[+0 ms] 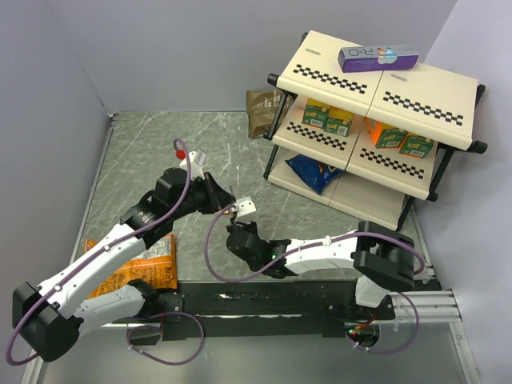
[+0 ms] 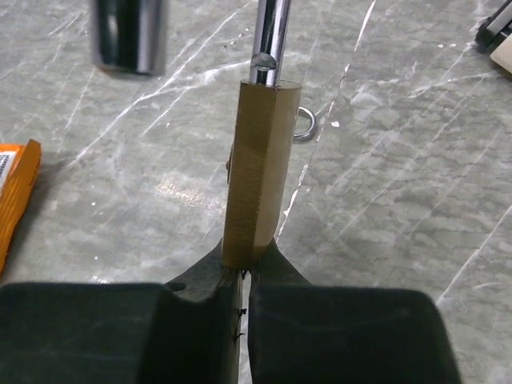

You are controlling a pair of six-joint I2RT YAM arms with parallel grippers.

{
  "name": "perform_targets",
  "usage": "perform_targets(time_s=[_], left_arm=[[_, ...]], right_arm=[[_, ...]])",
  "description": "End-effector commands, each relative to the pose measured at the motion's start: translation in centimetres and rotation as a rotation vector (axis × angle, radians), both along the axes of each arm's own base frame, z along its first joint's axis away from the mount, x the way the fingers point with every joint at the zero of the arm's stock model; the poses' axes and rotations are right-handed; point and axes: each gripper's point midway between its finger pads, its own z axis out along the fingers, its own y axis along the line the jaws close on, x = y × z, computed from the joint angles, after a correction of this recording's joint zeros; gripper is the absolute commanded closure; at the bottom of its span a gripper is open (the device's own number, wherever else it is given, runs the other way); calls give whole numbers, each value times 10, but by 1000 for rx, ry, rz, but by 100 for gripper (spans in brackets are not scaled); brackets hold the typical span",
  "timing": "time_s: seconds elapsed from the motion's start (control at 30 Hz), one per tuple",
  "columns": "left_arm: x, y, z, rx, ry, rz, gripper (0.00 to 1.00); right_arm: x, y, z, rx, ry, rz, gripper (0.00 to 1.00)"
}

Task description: Unlock with the key

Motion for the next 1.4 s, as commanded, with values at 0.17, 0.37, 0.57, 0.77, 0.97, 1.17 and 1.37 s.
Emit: perform_targets(time_s=[0.17,0.37,0.57,0.77,0.97,1.17,1.37], left_arm=[[24,3,72,-183,-252,107,99],[50,8,69,-95,-314,177,99],[68,-4,53,-36,-318,161,99],[78,-12,50,9,-319,139,99],[79,-17,41,69,-311,92,99],[76,-16,-17,138,-153,94,99],[64,-3,-39,126,-97,133,99]], right_arm=[[0,-4,-14,-5,49,-49,100],[-23,-13,-46,-31,143,-31,100],[-47,-28,-75,-113,208,-33,100],[-56,-43,-88,-219,223,-56,100],[-56,-46,-92,-271,225,-87,100],[-65,-38,-84,-131,254,16,100],[-68,-41,-79,-101,257,21,100]])
